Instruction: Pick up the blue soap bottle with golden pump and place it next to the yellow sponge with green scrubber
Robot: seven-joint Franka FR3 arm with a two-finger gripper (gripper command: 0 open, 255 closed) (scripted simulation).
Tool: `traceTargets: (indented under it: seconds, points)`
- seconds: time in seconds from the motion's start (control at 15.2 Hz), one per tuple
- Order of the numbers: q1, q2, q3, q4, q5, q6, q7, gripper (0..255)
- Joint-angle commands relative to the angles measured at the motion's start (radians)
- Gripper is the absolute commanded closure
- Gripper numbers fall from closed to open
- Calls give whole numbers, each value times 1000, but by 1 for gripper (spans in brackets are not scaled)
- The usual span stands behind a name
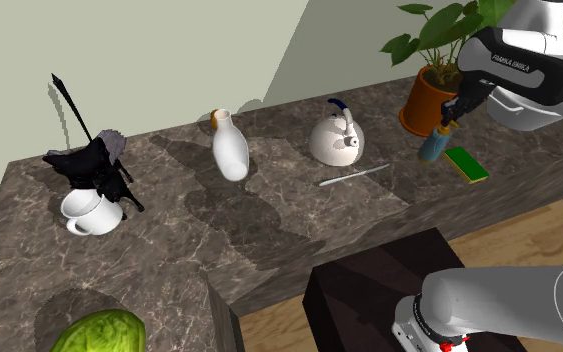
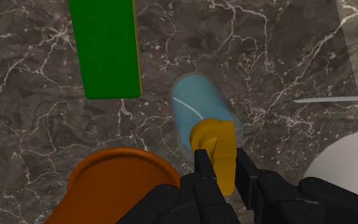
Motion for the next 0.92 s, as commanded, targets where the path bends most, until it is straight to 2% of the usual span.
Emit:
traceTargets:
  seconds: [0.0,0.07,0.13,0.46,0.73,0.86]
  points:
    - [0,0,0,0,0,0,0,255]
    - [0,0,0,0,0,0,0,255]
    - [0,0,0,0,0,0,0,0]
    - [0,0,0,0,0,0,0,0]
    - [1,-17,5,111,-1,-127,1,0]
    - [1,-17,5,111,-1,-127,1,0]
